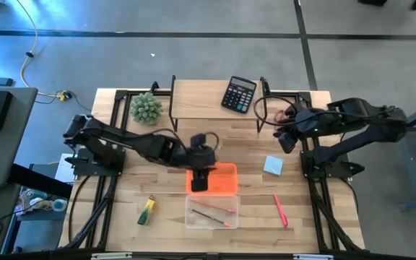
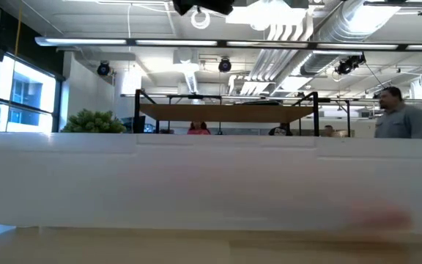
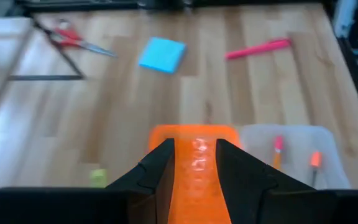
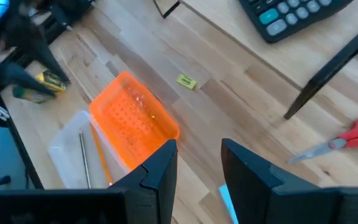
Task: Pack school essentials
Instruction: Put the blue sticky notes into the orange supply box
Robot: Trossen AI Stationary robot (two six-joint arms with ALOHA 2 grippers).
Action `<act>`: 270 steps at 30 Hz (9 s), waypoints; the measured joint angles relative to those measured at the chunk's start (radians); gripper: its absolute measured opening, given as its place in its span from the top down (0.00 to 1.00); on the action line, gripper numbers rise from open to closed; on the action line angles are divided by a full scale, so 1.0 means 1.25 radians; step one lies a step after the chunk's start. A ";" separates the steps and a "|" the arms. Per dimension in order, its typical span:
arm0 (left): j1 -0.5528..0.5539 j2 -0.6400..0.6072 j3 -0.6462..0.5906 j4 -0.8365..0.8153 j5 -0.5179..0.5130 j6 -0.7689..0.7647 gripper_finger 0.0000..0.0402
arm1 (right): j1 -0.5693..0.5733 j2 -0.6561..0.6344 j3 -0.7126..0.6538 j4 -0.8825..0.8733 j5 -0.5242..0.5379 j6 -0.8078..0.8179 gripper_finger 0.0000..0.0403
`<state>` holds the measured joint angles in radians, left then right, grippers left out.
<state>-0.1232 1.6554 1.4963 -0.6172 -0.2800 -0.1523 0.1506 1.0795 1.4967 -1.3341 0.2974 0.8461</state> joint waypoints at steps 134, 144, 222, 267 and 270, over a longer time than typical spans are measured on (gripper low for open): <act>0.404 -0.238 -0.351 -0.053 0.143 0.062 0.77 | 0.004 0.553 -0.492 0.232 -0.254 -0.223 0.62; 0.404 -0.238 -0.351 -0.053 0.143 0.062 0.77 | 0.006 0.554 -0.491 0.231 -0.252 -0.199 0.85; 0.398 -0.238 -0.351 -0.052 0.139 0.033 0.77 | 0.089 0.173 -0.492 0.412 -0.230 0.514 0.39; 0.397 -0.238 -0.351 -0.045 0.138 0.033 0.77 | 0.148 0.363 -0.492 0.477 -0.075 0.603 0.01; 0.397 -0.238 -0.351 -0.043 0.138 0.034 0.77 | 0.149 0.383 -0.492 0.486 -0.075 0.616 0.01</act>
<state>0.3725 1.3582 1.0580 -0.6708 -0.1078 -0.1102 0.3370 1.5582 0.8818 -0.7265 0.2031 1.6165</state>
